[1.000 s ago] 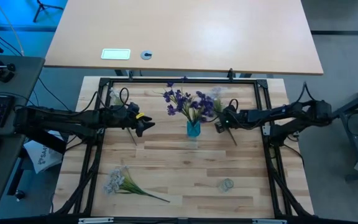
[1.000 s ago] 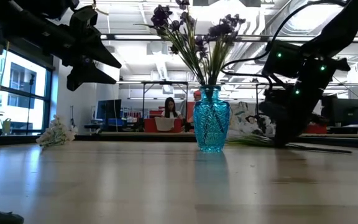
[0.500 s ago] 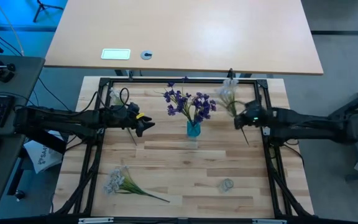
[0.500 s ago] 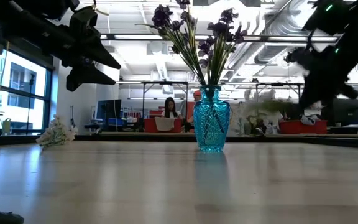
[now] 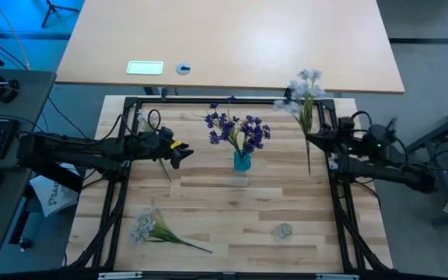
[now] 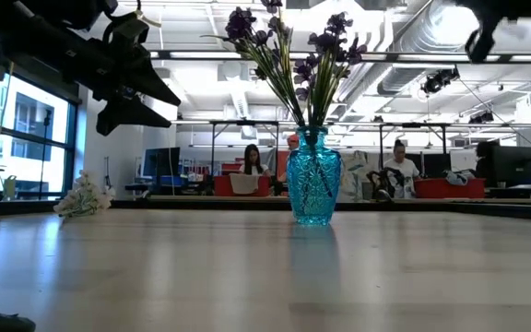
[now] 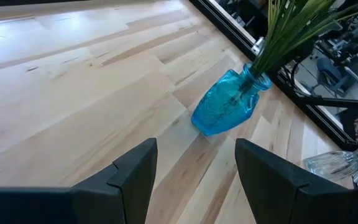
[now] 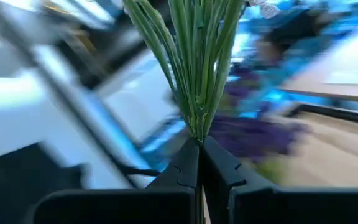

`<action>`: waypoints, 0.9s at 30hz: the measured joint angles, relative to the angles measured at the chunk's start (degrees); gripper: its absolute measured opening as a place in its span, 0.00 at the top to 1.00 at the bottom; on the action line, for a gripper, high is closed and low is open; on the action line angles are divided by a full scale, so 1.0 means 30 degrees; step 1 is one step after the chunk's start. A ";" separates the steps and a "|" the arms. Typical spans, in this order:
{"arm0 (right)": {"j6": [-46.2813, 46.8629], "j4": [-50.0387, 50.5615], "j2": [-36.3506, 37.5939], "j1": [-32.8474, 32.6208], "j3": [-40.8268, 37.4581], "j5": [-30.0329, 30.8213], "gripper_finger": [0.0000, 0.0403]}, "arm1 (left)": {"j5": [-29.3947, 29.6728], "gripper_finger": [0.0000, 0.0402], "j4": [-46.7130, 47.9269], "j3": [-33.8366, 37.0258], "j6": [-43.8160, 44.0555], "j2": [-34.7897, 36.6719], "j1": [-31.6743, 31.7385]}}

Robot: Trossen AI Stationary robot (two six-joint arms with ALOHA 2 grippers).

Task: Sort flowers into vase by color
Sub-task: Put the top right white flowers into the transparent crystal vase

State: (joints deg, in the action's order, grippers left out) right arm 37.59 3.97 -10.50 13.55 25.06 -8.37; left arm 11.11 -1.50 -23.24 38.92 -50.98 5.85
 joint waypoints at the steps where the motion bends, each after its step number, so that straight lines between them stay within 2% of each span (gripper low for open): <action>1: 0.0281 -0.0772 -0.0099 -0.0135 0.0000 -0.0730 1.00 | 0.0000 0.49 0.0000 0.0007 0.0007 -0.0005 0.0000; 3: 0.0486 -0.1992 -0.0419 -0.0695 0.0000 -0.1382 1.00 | 0.0000 0.49 0.0000 -0.0001 0.0007 0.0000 -0.0003; 7: 0.0319 -0.4828 -0.1286 -0.2614 -0.0643 -0.1117 1.00 | 0.0000 0.49 0.0000 0.0000 0.0297 -0.0007 -0.0001; 11: 0.0376 -0.9167 -0.2686 -0.5447 -0.3199 0.1109 1.00 | -0.0033 0.49 0.0000 0.0003 0.1168 0.0000 0.0000; 15: 0.0954 -1.5612 -0.4476 -0.8571 -0.6306 0.4393 1.00 | -0.0175 0.49 0.0000 -0.0001 0.1501 -0.0004 -0.0004; 19: -0.0931 -2.1726 -0.5979 -1.1463 -0.7119 0.6117 1.00 | -0.0142 0.49 0.0000 0.0007 0.1497 -0.0003 0.0000; 23: -0.2589 -2.1722 -0.7480 -1.3927 -0.6343 0.7520 1.00 | -0.0080 0.49 0.0033 0.0007 0.1490 -0.0004 0.0000; 27: -0.2523 -2.0838 -0.9797 -1.5764 -0.5635 0.9309 1.00 | -0.0073 0.49 0.0073 0.0007 0.1491 -0.0004 0.0000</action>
State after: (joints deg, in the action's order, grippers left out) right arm 30.02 -58.54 -39.89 -33.74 8.15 19.56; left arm 10.90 -1.28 -23.22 43.39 -50.99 5.85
